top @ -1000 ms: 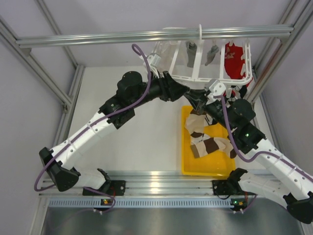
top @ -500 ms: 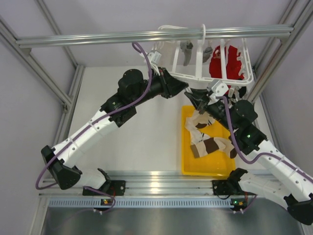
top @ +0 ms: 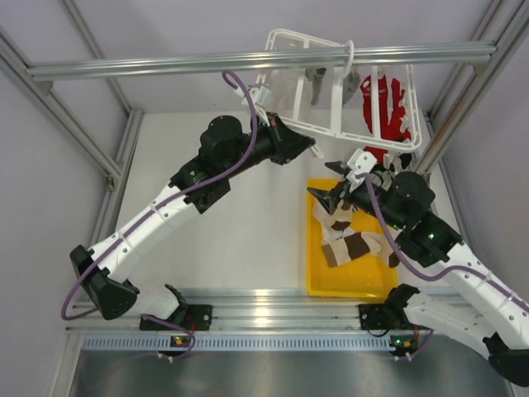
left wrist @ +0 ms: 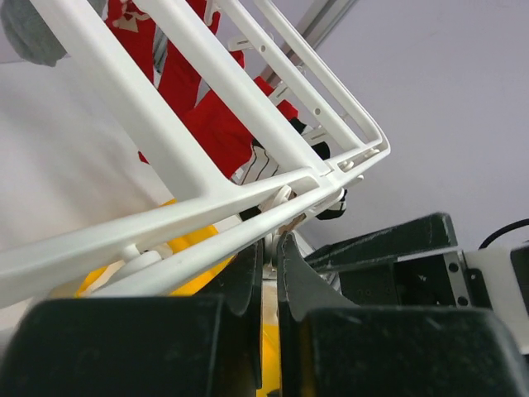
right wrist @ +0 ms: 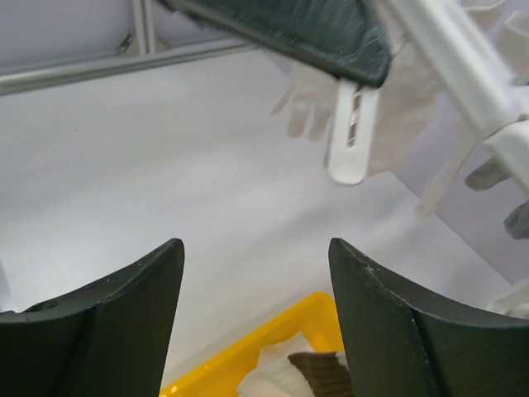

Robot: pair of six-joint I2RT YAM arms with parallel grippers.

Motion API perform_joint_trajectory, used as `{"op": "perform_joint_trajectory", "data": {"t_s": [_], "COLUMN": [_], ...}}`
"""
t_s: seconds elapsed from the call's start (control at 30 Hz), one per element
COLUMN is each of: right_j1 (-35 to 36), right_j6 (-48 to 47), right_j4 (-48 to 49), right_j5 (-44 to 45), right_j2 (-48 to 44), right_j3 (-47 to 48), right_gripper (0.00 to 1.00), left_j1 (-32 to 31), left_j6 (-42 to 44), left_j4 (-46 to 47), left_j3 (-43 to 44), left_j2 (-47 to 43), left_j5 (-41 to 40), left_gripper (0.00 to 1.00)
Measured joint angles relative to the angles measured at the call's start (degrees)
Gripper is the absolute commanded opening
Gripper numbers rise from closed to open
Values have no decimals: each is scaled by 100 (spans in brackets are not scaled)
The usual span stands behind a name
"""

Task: Clip the socks to the hanger
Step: Open the clamp at the hanger, then pick up the sock from the bin.

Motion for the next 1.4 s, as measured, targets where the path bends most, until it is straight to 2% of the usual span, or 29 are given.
{"op": "perform_joint_trajectory", "data": {"t_s": [0.1, 0.13, 0.2, 0.27, 0.33, 0.43, 0.5, 0.7, 0.97, 1.07, 1.13, 1.4], "right_j1": [0, -2, -11, -11, -22, -37, -50, -227, -623, -743, -787, -796], "right_j6": [-424, -605, -1021, -1513, -2063, -2774, -3248, -4188, -5125, -5445, -5615, -5998], "right_j4": [-911, -1307, -2063, -2837, -3563, -4234, -4601, -4723, -4478, -4415, -4411, -4103], "right_j5": [-391, -551, -852, -1137, -1349, -1482, -1519, -1521, -1528, -1523, -1526, -1467], "right_j2": [-136, -149, -122, 7, 208, 461, 645, 1425, 2149, 2452, 2640, 3038], "right_j3": [66, 94, 98, 96, 76, -157, -341, -741, -822, -826, -826, -1045], "right_gripper": [75, 84, 94, 91, 81, 69, 67, 63, 61, 57, 54, 51], "left_j1": [11, 11, 11, 11, 11, 13, 15, 15, 26, 33, 44, 66], "left_j6": [20, 22, 22, 22, 22, 22, 22, 24, 31, 33, 35, 44], "left_j4": [-7, -7, -9, -9, -9, -9, -9, -9, -9, -9, -9, -11], "left_j3": [0, 0, 0, 0, 0, 0, 0, 0, 0, 0, 0, 0], "left_j2": [0, 0, 0, 0, 0, 0, 0, 0, 0, 0, 0, 0], "left_j5": [0, 2, 2, 4, 4, 4, 9, 20, 28, 48, 57, 76], "left_gripper": [0, 0, 0, 0, 0, 0, 0, 0, 0, 0, 0, 0]}}
